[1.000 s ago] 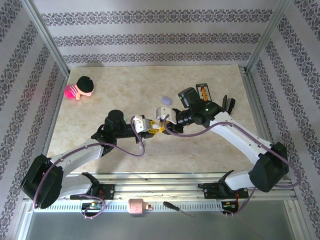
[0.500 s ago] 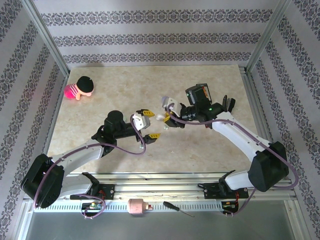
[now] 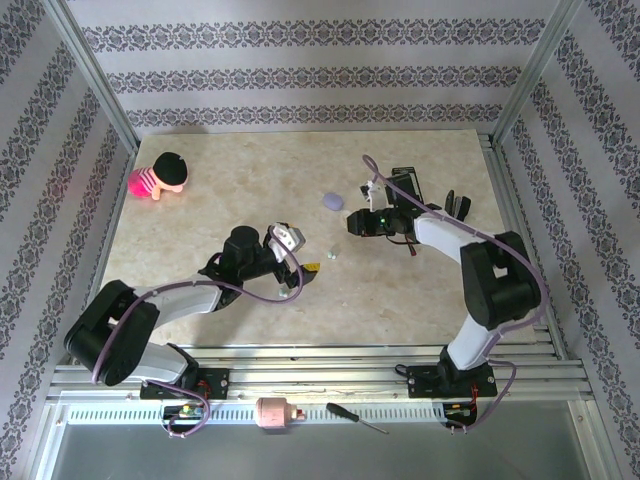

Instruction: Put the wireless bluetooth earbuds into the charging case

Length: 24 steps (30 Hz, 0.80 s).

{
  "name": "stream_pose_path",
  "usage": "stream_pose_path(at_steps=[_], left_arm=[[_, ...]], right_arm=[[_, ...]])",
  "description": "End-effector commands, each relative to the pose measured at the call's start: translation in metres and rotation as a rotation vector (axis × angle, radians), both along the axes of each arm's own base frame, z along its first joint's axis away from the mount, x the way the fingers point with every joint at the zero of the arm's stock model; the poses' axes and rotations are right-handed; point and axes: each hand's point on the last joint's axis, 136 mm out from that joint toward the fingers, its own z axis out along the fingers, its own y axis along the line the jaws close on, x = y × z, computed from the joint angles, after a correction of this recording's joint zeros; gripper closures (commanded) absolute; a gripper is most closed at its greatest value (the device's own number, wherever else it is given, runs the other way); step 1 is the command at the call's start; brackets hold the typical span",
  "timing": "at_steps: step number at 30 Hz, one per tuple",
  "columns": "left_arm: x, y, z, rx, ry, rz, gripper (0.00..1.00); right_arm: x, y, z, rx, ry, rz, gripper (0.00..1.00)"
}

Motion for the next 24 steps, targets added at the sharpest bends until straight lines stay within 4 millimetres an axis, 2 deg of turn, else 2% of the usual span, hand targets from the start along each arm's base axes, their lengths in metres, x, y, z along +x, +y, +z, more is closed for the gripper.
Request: stream_pose_path(at_steps=[1,7,13,16,19,22,24], left_arm=[[0.013,-0.002,0.013,-0.025,-0.011,0.04,0.01],[0.017,0.002,0.003,-0.004,0.032,0.076,0.01],[0.038,0.029,-0.01,0.067,0.155,0.302,0.01],[0.045,0.051,-0.011,0.107,0.185,0.44,0.01],[0.051,0.083,-0.011,0.125,0.227,0.605,0.01],[0.053,0.118,-0.01,0.104,0.3,0.759,0.01],[0.053,0.143,-0.014,0.057,0.376,0.846,0.01]], right_arm=[[0.03,-0.003,0.005,0.077,0.04,-0.142,0.76],[0.048,-0.015,-0.026,0.063,0.096,-0.196,0.74],[0.053,-0.034,-0.039,0.011,0.1,-0.244,0.67],[0.053,-0.047,-0.032,-0.013,0.076,-0.265,0.56],[0.05,-0.055,-0.017,-0.049,0.02,-0.261,0.45],[0.043,-0.053,0.004,-0.075,-0.057,-0.211,0.36],[0.038,-0.044,0.02,-0.084,-0.122,-0.154,0.32]])
